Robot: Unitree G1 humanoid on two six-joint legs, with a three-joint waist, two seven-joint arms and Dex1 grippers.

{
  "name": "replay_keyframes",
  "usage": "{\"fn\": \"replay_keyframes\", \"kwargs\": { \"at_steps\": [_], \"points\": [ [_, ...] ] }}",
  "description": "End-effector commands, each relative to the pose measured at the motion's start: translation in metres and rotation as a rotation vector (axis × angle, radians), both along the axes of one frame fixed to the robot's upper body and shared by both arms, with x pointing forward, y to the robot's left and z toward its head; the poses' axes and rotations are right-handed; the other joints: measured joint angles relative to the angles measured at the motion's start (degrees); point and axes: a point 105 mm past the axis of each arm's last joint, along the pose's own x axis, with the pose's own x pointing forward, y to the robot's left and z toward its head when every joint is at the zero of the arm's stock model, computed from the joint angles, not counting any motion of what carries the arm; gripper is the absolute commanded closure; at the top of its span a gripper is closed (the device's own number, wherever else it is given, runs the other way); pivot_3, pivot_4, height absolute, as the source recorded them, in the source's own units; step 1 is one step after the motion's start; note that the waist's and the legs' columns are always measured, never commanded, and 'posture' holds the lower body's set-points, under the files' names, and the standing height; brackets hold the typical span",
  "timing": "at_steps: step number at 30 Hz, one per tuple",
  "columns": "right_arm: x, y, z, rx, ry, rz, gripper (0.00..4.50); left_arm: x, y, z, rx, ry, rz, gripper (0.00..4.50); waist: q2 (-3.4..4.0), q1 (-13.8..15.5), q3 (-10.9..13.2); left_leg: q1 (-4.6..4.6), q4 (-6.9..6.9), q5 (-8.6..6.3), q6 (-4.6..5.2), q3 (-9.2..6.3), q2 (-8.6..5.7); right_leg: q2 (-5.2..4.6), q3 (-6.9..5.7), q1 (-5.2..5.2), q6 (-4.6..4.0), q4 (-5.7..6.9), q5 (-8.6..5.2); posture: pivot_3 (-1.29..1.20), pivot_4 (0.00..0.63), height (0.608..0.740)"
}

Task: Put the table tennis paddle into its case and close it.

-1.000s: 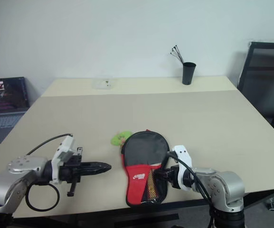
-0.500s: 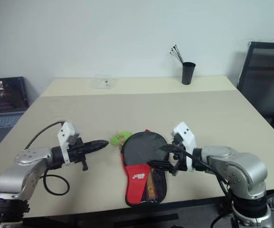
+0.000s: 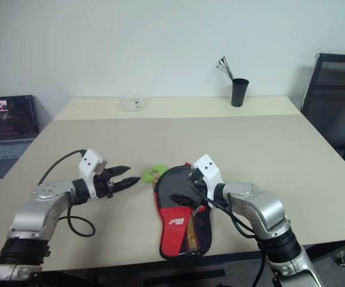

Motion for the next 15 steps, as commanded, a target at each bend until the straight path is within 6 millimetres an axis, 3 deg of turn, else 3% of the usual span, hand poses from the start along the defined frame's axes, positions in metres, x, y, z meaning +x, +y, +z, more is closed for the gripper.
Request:
{"fn": "replay_keyframes", "kwargs": {
  "at_steps": [1, 8, 15],
  "points": [
    [-0.002, 0.006, 0.008, 0.017, -0.050, 0.012, 0.00, 0.015, -0.001, 0.011, -0.005, -0.044, 0.036, 0.07, -0.01, 0.01, -0.01, 0.00, 0.00, 0.00, 0.00, 0.00, 0.00, 0.00, 0.00, 0.00, 0.00, 0.01, 0.00, 0.00, 0.150, 0.740],
    [0.000, 0.006, 0.007, 0.016, -0.053, -0.005, 0.00, 0.041, -0.009, 0.000, -0.045, 0.060, 0.067, 0.07, -0.04, 0.03, -0.02, 0.00, 0.02, 0.00, 0.00, 0.00, -0.01, 0.02, -0.02, 0.00, 0.00, 0.02, 0.01, 0.00, 0.150, 0.740],
    [0.001, 0.007, 0.006, 0.020, -0.054, -0.016, 0.00, 0.051, -0.027, -0.022, -0.020, 0.170, -0.007, 0.07, -0.04, -0.04, -0.02, -0.02, 0.04, 0.00, 0.00, 0.01, -0.03, 0.14, -0.01, 0.00, 0.01, 0.02, 0.01, 0.00, 0.150, 0.740]
  ]
}}
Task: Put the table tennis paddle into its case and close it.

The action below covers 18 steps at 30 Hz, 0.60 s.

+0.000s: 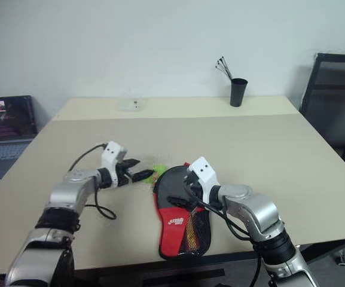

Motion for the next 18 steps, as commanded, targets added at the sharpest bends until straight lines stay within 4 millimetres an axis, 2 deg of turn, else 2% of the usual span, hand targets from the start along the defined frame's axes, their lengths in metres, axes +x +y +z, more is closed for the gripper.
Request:
{"fn": "replay_keyframes", "kwargs": {
  "at_steps": [1, 7, 8, 10, 18],
  "points": [
    [0.000, 0.002, 0.010, 0.025, -0.046, -0.002, 0.00, 0.005, -0.008, 0.003, 0.035, 0.002, -0.050, 0.07, 0.00, -0.02, 0.00, 0.00, 0.00, 0.00, 0.00, 0.00, 0.01, 0.00, 0.00, 0.00, 0.00, 0.00, 0.00, 0.00, 0.150, 0.740],
    [-0.001, 0.002, 0.011, 0.038, -0.045, -0.007, 0.00, 0.005, -0.009, -0.006, 0.067, 0.039, -0.075, 0.07, -0.01, 0.02, -0.01, 0.00, 0.02, 0.00, 0.00, -0.01, -0.01, 0.02, -0.02, 0.01, 0.00, 0.02, 0.00, 0.00, 0.150, 0.740],
    [0.000, 0.001, 0.010, 0.033, -0.049, -0.012, 0.00, 0.004, -0.009, -0.008, 0.063, 0.044, -0.077, 0.23, -0.01, 0.02, -0.01, 0.01, 0.03, 0.00, 0.00, -0.01, -0.01, 0.02, -0.01, 0.01, 0.00, 0.02, 0.00, 0.00, 0.150, 0.740],
    [0.001, 0.000, 0.009, 0.024, -0.054, -0.019, 0.00, 0.004, -0.010, -0.010, 0.057, 0.045, -0.077, 0.63, -0.02, 0.02, -0.01, 0.01, 0.03, 0.00, 0.00, -0.01, -0.01, 0.01, -0.01, 0.02, 0.00, 0.02, 0.00, 0.00, 0.150, 0.740],
    [0.005, 0.001, 0.005, 0.012, -0.048, -0.035, 0.00, -0.002, -0.006, -0.013, 0.051, 0.036, -0.072, 3.44, -0.02, 0.00, -0.02, 0.02, 0.03, 0.00, 0.00, -0.01, 0.00, 0.01, -0.01, 0.02, 0.00, 0.04, 0.00, 0.00, 0.150, 0.740]
  ]
}}
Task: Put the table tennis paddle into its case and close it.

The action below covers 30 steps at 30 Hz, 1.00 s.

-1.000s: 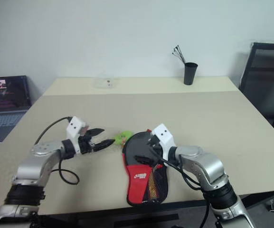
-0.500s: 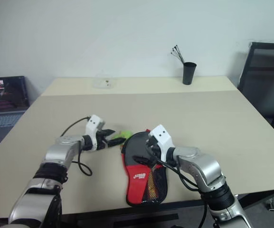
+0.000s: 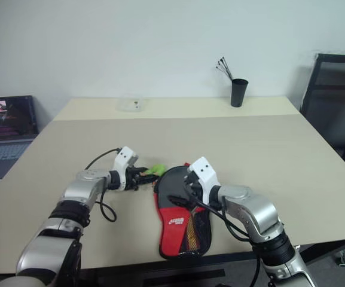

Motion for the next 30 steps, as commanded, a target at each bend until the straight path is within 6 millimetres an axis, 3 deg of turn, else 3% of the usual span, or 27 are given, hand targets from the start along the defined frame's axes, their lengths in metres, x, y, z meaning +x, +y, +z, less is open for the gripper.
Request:
{"fn": "replay_keyframes", "kwargs": {
  "at_steps": [1, 3, 4, 10, 15, 23, 30],
  "points": [
    [0.002, 0.004, 0.006, 0.016, -0.027, 0.000, 0.00, -0.003, 0.003, 0.002, -0.004, -0.012, 0.003, 3.72, -0.01, -0.01, 0.00, 0.00, 0.00, 0.00, 0.00, 0.00, 0.00, 0.00, 0.00, 0.00, 0.00, 0.01, 0.00, 0.00, 0.150, 0.740],
    [0.003, 0.007, 0.003, 0.013, -0.021, 0.005, 0.00, -0.005, 0.004, 0.005, -0.009, -0.026, 0.003, 4.33, -0.01, -0.07, -0.01, 0.03, 0.01, 0.00, 0.00, 0.00, 0.02, -0.01, 0.00, 0.01, -0.01, 0.03, 0.00, 0.00, 0.150, 0.740],
    [0.002, 0.010, 0.002, 0.015, -0.018, 0.015, 0.00, -0.005, 0.004, 0.008, -0.012, -0.038, -0.002, 4.42, -0.01, -0.10, -0.01, 0.04, 0.01, 0.00, 0.00, 0.00, 0.03, -0.01, 0.00, 0.01, -0.01, 0.04, 0.01, 0.00, 0.150, 0.740],
    [-0.001, 0.025, -0.012, 0.008, 0.028, 0.043, 0.00, -0.012, -0.002, 0.039, -0.005, -0.140, -0.092, 4.42, -0.01, -0.14, 0.00, -0.01, -0.01, 0.00, 0.00, -0.02, 0.06, -0.01, 0.00, -0.02, -0.02, 0.02, 0.01, 0.00, 0.150, 0.740],
    [0.004, 0.018, -0.039, -0.102, 0.035, 0.014, 0.00, -0.010, 0.003, 0.054, 0.052, -0.189, -0.107, 4.42, -0.02, -0.12, -0.01, -0.01, 0.01, 0.00, 0.00, -0.01, 0.00, -0.01, 0.01, 0.00, -0.02, 0.01, 0.01, 0.00, 0.150, 0.740],
    [0.015, 0.004, -0.056, -0.215, -0.038, -0.050, 0.00, 0.002, 0.003, 0.043, 0.181, -0.204, -0.118, 4.42, -0.15, -0.07, -0.09, 0.04, 0.04, 0.00, 0.00, -0.01, 0.00, 0.00, -0.01, 0.05, -0.01, 0.03, 0.01, 0.00, 0.150, 0.740],
    [0.004, 0.000, -0.069, -0.219, 0.044, -0.023, 0.00, 0.014, -0.012, 0.036, 0.213, -0.206, -0.148, 4.42, -0.39, 0.05, -0.26, 0.04, 0.05, 0.00, 0.00, -0.01, -0.02, 0.00, -0.02, 0.07, -0.01, 0.02, 0.01, 0.00, 0.150, 0.740]
  ]
}}
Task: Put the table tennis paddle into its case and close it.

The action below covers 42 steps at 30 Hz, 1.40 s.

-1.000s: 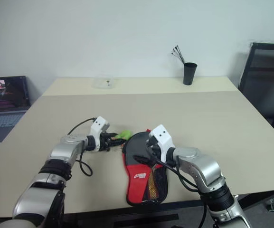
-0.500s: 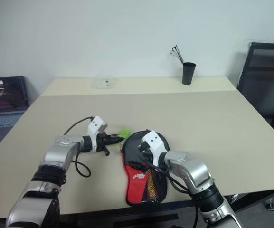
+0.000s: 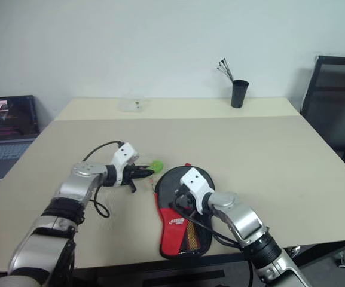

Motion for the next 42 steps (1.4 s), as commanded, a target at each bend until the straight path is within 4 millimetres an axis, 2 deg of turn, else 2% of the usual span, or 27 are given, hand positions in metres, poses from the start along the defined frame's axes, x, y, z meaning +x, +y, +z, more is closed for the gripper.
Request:
{"fn": "replay_keyframes", "kwargs": {
  "at_steps": [1, 5, 9, 20, 26, 31, 34, 38, 42],
  "points": [
    [-0.009, -0.010, -0.027, -0.038, 0.128, -0.018, 0.00, 0.010, -0.007, 0.016, 0.022, -0.065, -0.017, 4.42, -0.09, -0.01, -0.06, 0.01, 0.00, 0.00, 0.00, 0.01, 0.00, 0.00, 0.01, 0.00, 0.00, 0.00, 0.00, 0.00, 0.150, 0.740],
    [-0.011, -0.012, -0.031, -0.025, 0.174, -0.027, 0.00, 0.017, -0.008, 0.009, 0.069, -0.052, 0.001, 4.42, -0.17, -0.01, -0.15, 0.04, 0.00, 0.00, 0.00, 0.00, 0.00, 0.00, -0.01, 0.02, 0.00, 0.01, 0.00, 0.00, 0.150, 0.740],
    [-0.013, -0.014, -0.037, -0.027, 0.208, -0.030, 0.00, 0.027, -0.011, 0.010, 0.126, -0.082, 0.038, 4.42, -0.32, 0.06, -0.30, 0.06, 0.01, 0.00, 0.00, -0.03, 0.00, 0.01, -0.07, 0.06, 0.00, 0.01, 0.00, 0.00, 0.150, 0.740],
    [-0.011, -0.013, -0.056, -0.019, 0.285, -0.052, 0.00, 0.057, -0.046, 0.046, 0.273, -0.353, 0.136, 4.42, -0.69, -0.09, -0.81, 0.17, 0.00, 0.00, 0.00, -0.01, 0.03, -0.01, -0.05, 0.13, 0.03, 0.02, 0.02, 0.00, 0.150, 0.740],
    [-0.022, -0.010, -0.066, -0.032, 0.321, -0.034, 0.00, 0.061, -0.098, 0.068, 0.402, -0.569, 0.045, 4.42, -0.70, -0.08, -0.86, 0.41, -0.03, 0.00, 0.00, 0.01, 0.04, -0.02, 0.00, 0.35, 0.03, 0.02, 0.02, 0.00, 0.150, 0.740],
    [-0.030, -0.008, -0.072, -0.033, 0.340, -0.035, 0.00, 0.055, -0.135, 0.072, 0.511, -0.702, -0.084, 4.42, -0.68, -0.05, -0.89, 0.60, -0.09, -0.02, -0.02, 0.08, -0.01, -0.04, 0.07, 0.51, 0.02, -0.05, 0.01, 0.00, 0.150, 0.740],
    [-0.034, -0.007, -0.074, -0.030, 0.350, -0.041, 0.00, 0.044, -0.171, 0.077, 0.527, -0.790, -0.195, 4.42, -0.68, 0.00, -0.89, 0.65, -0.14, -0.03, -0.03, 0.09, 0.02, -0.12, 0.09, 0.52, 0.01, -0.06, 0.01, 0.00, 0.150, 0.740],
    [-0.036, -0.008, -0.075, -0.029, 0.352, -0.051, 0.00, 0.021, -0.222, 0.077, 0.428, -0.809, -0.350, 4.42, -0.65, 0.06, -0.91, 0.64, -0.13, -0.03, -0.04, 0.10, -0.02, -0.13, 0.09, 0.55, 0.02, -0.09, 0.00, 0.00, 0.150, 0.740],
    [-0.035, -0.010, -0.075, -0.030, 0.349, -0.063, 0.00, 0.002, -0.250, 0.078, 0.341, -0.805, -0.451, 4.42, -0.60, 0.07, -0.93, 0.65, -0.12, -0.04, -0.04, 0.10, -0.10, -0.14, 0.09, 0.60, 0.02, -0.11, 0.00, 0.00, 0.150, 0.740]
  ]
}}
